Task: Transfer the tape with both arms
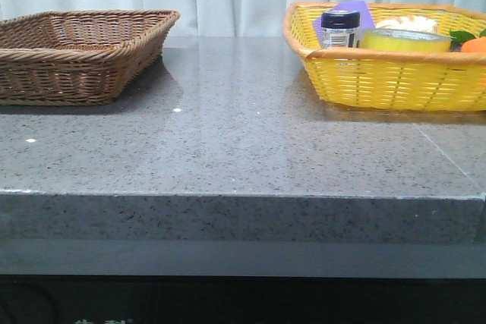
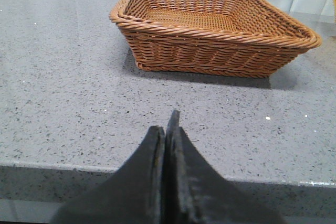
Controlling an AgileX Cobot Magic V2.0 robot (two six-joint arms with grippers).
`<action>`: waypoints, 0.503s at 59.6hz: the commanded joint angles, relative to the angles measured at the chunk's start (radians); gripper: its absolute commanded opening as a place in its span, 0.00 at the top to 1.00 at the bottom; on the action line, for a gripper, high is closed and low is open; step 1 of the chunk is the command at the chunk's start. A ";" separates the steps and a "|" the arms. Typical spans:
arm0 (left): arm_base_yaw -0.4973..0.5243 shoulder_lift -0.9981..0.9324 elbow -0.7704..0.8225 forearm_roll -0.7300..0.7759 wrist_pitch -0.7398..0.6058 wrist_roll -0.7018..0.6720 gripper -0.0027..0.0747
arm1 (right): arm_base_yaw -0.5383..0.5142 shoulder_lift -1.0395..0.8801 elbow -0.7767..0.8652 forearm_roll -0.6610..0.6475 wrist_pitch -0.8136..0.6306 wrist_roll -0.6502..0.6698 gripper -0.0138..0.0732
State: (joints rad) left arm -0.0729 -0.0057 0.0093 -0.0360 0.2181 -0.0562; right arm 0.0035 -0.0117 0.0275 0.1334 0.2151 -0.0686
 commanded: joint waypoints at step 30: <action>-0.002 0.042 -0.244 -0.009 -0.152 -0.008 0.99 | -0.004 0.024 -0.300 0.028 -0.001 0.002 0.94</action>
State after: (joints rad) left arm -0.0729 -0.0033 -0.1108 -0.0381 0.0869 -0.0562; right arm 0.0035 -0.0117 -0.1674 0.1401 0.2283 -0.0686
